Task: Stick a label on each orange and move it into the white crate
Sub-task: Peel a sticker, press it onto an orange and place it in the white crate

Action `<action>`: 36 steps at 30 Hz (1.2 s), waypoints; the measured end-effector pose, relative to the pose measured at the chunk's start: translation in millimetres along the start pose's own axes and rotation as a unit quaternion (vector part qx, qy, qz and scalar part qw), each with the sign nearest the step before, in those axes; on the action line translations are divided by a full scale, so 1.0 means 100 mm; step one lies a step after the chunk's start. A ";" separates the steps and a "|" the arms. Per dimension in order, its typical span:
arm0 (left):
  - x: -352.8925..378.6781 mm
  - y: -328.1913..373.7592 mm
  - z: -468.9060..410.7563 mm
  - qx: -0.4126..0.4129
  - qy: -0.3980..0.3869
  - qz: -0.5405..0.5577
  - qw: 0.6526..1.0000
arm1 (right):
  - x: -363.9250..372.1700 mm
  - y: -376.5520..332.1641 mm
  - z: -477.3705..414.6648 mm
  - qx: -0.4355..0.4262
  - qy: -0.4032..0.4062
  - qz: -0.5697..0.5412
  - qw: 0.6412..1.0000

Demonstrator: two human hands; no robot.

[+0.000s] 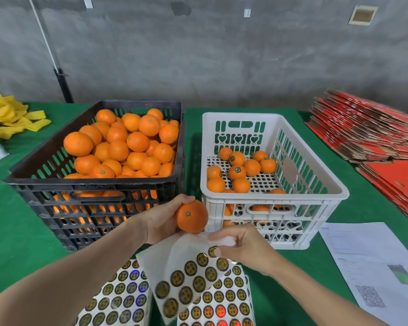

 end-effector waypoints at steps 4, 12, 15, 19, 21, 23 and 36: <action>-0.01 0.01 0.03 0.004 0.006 -0.012 1.000 | 0.01 0.01 0.00 0.002 0.012 -0.017 1.000; -0.02 -0.03 0.06 -0.006 0.000 -0.001 1.000 | 0.06 -0.02 0.00 0.022 0.053 -0.161 0.985; -0.02 -0.04 0.06 -0.010 0.003 0.007 1.000 | 0.08 -0.02 -0.01 0.021 0.048 -0.187 0.981; -0.01 -0.07 0.06 -0.023 -0.002 0.020 1.000 | 0.03 -0.09 -0.02 -0.003 0.066 -0.140 0.988; 0.00 -0.09 0.06 -0.032 -0.009 0.034 0.999 | 0.00 -0.13 -0.03 -0.023 0.081 -0.131 0.988; 0.00 -0.09 0.05 -0.031 -0.011 0.052 0.998 | -0.01 -0.17 -0.02 -0.044 0.079 -0.127 0.988; -0.11 -0.09 0.03 -0.004 0.006 0.093 0.996 | -0.03 -0.22 0.06 -0.060 0.056 -0.085 0.993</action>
Point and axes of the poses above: each hand's wrist, its own z-axis away from the middle knuckle, its own x-axis out of the palm, y = z × x, the point moved 10 cm from there along -z, towards the middle knuckle, and after that the axes turned 11 degrees about -x, right-handed, at the moved point
